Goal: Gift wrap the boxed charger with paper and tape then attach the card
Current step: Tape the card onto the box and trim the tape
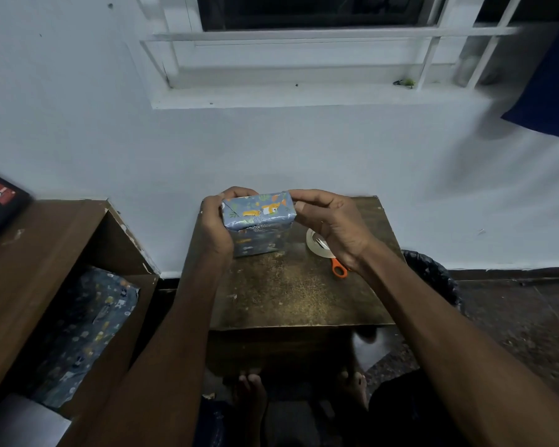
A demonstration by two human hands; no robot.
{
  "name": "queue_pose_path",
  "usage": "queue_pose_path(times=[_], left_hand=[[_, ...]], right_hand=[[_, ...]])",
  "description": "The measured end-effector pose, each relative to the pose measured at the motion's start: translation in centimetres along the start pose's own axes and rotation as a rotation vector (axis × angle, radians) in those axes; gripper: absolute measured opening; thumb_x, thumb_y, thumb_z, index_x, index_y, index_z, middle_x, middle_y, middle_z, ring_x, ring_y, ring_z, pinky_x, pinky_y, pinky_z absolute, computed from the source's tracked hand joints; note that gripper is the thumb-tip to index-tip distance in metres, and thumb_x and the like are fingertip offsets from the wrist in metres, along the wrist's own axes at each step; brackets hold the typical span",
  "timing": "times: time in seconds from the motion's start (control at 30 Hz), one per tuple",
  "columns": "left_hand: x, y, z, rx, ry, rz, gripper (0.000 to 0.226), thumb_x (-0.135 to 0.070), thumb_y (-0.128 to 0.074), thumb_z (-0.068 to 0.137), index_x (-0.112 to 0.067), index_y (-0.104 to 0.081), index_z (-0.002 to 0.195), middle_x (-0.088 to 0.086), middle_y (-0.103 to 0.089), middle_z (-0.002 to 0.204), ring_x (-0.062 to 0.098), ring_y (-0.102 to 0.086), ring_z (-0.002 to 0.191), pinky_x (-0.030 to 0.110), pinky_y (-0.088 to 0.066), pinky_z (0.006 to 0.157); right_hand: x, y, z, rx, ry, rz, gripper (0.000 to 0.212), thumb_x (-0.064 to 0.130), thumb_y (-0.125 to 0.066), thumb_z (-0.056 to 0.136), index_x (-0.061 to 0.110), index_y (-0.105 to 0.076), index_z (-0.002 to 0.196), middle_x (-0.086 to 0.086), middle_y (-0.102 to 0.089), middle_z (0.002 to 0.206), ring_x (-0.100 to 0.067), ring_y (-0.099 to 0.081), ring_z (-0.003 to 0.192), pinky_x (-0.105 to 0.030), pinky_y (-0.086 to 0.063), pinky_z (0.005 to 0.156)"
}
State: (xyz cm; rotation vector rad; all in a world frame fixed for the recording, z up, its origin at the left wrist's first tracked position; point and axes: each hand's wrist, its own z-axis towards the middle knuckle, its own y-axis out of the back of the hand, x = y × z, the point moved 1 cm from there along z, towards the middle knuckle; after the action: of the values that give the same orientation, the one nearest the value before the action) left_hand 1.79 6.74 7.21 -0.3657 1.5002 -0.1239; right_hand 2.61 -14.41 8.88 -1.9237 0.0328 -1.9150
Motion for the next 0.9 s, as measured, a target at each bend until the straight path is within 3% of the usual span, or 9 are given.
queue_pose_path(times=[0.2, 0.37, 0.5, 0.6, 0.67, 0.77, 0.83, 0.9], left_hand=[[-0.3, 0.3, 0.0, 0.03, -0.015, 0.112, 0.051, -0.056, -0.051, 0.072, -0.016, -0.078, 0.087, 0.02, -0.072, 0.086, 0.038, -0.068, 0.081, 0.047, -0.054, 0.079], [-0.9, -1.1, -1.2, 0.054, -0.101, 0.254, 0.053, -0.052, -0.05, 0.082, -0.011, -0.076, 0.102, 0.029, -0.073, 0.106, 0.046, -0.07, 0.097, 0.063, -0.058, 0.088], [-1.7, -1.1, -2.2, 0.239, -0.212, 0.472, 0.056, -0.051, -0.043, 0.104, -0.017, -0.064, 0.143, 0.008, -0.071, 0.134, 0.024, -0.071, 0.12, 0.038, -0.058, 0.098], [-1.6, -1.2, -2.1, 0.468, -0.165, 0.633, 0.08, -0.054, -0.073, 0.089, -0.036, -0.042, 0.16, -0.003, -0.061, 0.146, 0.009, -0.067, 0.124, 0.025, -0.055, 0.1], [-1.1, -1.4, -2.1, 0.497, -0.15, 0.654, 0.089, -0.047, -0.082, 0.084, -0.039, -0.038, 0.161, -0.004, -0.06, 0.142, 0.009, -0.067, 0.121, 0.024, -0.056, 0.098], [-0.9, -1.4, -2.1, 0.434, -0.209, 0.646, 0.076, -0.044, -0.079, 0.086, -0.033, -0.047, 0.154, -0.003, -0.06, 0.134, 0.01, -0.063, 0.122, 0.023, -0.052, 0.096], [-1.0, -1.3, -2.2, 0.405, -0.222, 0.591, 0.067, -0.036, -0.075, 0.089, -0.026, -0.05, 0.151, -0.001, -0.06, 0.131, 0.006, -0.063, 0.118, 0.019, -0.051, 0.092], [-1.0, -1.2, -2.2, 0.393, -0.226, 0.582, 0.065, -0.033, -0.072, 0.09, -0.025, -0.05, 0.151, -0.002, -0.059, 0.129, 0.004, -0.063, 0.115, 0.019, -0.052, 0.09]], right_hand=[[-0.7, -0.5, 0.1, -0.03, -0.006, -0.043, 0.035, -0.004, -0.075, 0.088, -0.004, -0.071, 0.123, -0.016, -0.076, 0.12, -0.023, -0.071, 0.113, -0.031, -0.057, 0.1], [-1.4, -0.4, 0.6, -0.074, 0.027, -0.09, 0.031, -0.003, -0.069, 0.095, 0.0, -0.071, 0.125, -0.012, -0.077, 0.119, -0.019, -0.071, 0.113, -0.027, -0.056, 0.099], [-1.5, 0.1, 1.0, -0.126, 0.013, -0.064, 0.028, -0.002, -0.066, 0.098, -0.005, -0.07, 0.125, -0.018, -0.076, 0.119, -0.022, -0.072, 0.11, -0.035, -0.055, 0.106], [-1.0, 0.4, 1.0, -0.138, -0.006, -0.097, 0.022, -0.002, -0.067, 0.097, -0.004, -0.073, 0.118, -0.022, -0.076, 0.115, -0.025, -0.072, 0.105, -0.041, -0.055, 0.106], [-0.3, 1.0, 1.0, -0.145, -0.011, -0.17, 0.019, 0.002, -0.069, 0.097, -0.004, -0.075, 0.114, -0.02, -0.077, 0.111, -0.024, -0.074, 0.099, -0.037, -0.06, 0.096], [0.7, 2.9, 0.8, -0.217, 0.001, -0.523, 0.011, 0.01, -0.072, 0.097, 0.002, -0.079, 0.099, -0.013, -0.079, 0.096, -0.017, -0.074, 0.088, -0.033, -0.061, 0.079], [0.6, 4.5, 0.6, -0.257, -0.014, -0.923, 0.013, 0.012, -0.076, 0.092, 0.012, -0.078, 0.08, -0.002, -0.076, 0.079, -0.01, -0.069, 0.075, -0.025, -0.052, 0.067], [-0.1, 5.4, 0.5, -0.232, -0.131, -1.217, 0.018, 0.017, -0.08, 0.085, 0.02, -0.075, 0.068, 0.003, -0.072, 0.069, -0.013, -0.068, 0.072, -0.024, -0.043, 0.056]])
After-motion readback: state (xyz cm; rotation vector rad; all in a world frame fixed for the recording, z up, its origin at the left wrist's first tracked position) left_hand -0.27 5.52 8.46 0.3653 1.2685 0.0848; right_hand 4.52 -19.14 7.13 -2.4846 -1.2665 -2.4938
